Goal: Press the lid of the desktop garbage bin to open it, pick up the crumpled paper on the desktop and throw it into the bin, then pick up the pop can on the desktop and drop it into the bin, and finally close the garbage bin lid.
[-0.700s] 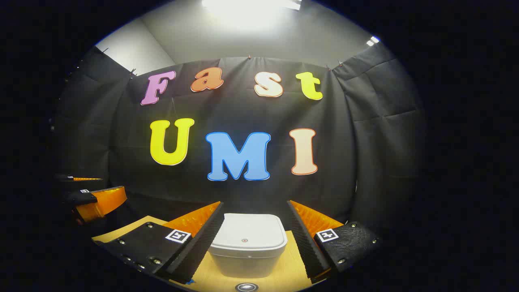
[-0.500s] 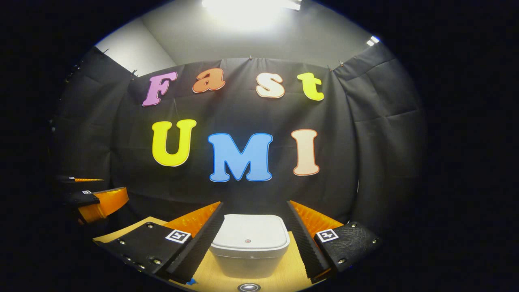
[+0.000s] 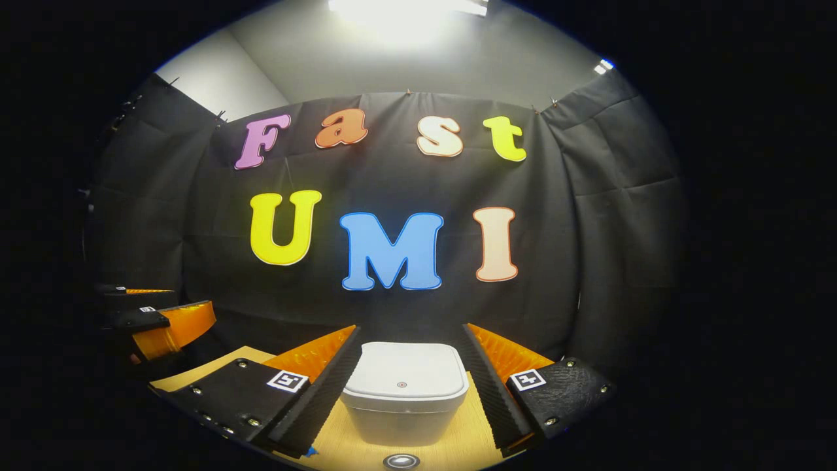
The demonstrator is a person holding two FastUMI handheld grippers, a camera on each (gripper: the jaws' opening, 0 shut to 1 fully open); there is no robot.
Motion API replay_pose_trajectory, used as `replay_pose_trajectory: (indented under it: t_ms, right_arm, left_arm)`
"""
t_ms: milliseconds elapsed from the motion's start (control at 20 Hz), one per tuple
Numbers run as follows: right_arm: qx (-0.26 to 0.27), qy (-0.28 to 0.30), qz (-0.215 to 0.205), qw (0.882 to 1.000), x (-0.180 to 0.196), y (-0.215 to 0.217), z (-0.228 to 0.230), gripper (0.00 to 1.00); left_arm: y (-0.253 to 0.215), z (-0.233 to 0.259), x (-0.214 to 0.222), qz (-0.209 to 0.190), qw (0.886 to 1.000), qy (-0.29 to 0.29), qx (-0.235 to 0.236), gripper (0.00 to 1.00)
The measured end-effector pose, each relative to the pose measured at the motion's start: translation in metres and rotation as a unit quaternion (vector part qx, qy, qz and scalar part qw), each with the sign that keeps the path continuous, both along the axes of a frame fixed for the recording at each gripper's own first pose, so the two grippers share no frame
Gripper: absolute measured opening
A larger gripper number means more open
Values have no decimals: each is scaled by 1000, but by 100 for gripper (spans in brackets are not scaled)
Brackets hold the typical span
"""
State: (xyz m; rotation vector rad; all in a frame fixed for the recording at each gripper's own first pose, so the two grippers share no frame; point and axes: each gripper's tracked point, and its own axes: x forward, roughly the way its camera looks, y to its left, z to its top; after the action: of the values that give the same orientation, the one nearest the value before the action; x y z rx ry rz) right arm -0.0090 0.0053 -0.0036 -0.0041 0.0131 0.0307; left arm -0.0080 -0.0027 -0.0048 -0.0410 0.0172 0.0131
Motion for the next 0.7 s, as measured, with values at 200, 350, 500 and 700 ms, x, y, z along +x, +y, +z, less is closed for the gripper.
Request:
replay_pose_trajectory:
  t_ms: [200,350,500,700]
  right_arm:
    - [1,1,5,1000,-2,1,0,95]
    - [1,1,6,1000,-3,0,1,94]
    - [1,2,8,1000,-5,1,-1,94]
    - [3,16,12,1000,-4,1,-8,73]
  left_arm:
    - [2,0,-4,6,1000,1,-4,97]
    - [2,0,-6,9,1000,0,-7,95]
    - [2,-1,-8,10,1000,0,-6,95]
    - [-2,-1,-6,8,1000,0,-6,95]
